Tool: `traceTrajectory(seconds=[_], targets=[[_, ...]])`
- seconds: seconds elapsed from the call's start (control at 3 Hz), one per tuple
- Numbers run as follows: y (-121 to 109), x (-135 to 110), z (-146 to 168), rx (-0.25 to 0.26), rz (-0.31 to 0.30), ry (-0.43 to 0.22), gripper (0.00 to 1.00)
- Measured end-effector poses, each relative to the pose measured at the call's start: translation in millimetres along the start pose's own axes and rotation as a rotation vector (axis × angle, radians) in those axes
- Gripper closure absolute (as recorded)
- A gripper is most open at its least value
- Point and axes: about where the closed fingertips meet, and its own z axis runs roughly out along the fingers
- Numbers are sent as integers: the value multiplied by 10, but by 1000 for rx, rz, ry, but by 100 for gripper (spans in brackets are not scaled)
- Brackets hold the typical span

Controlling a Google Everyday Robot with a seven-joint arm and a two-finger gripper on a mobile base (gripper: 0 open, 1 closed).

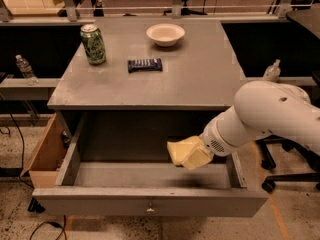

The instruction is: Place sponge into top drawer

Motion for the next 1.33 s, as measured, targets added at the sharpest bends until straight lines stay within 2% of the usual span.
traceTrajectory(seconds=[0.33,0.67,1.33], targets=[[6,-3,2,0,-1,0,83],[17,-10,-2,0,-5,1,51],[32,-21,-7,1,-9,2,5]])
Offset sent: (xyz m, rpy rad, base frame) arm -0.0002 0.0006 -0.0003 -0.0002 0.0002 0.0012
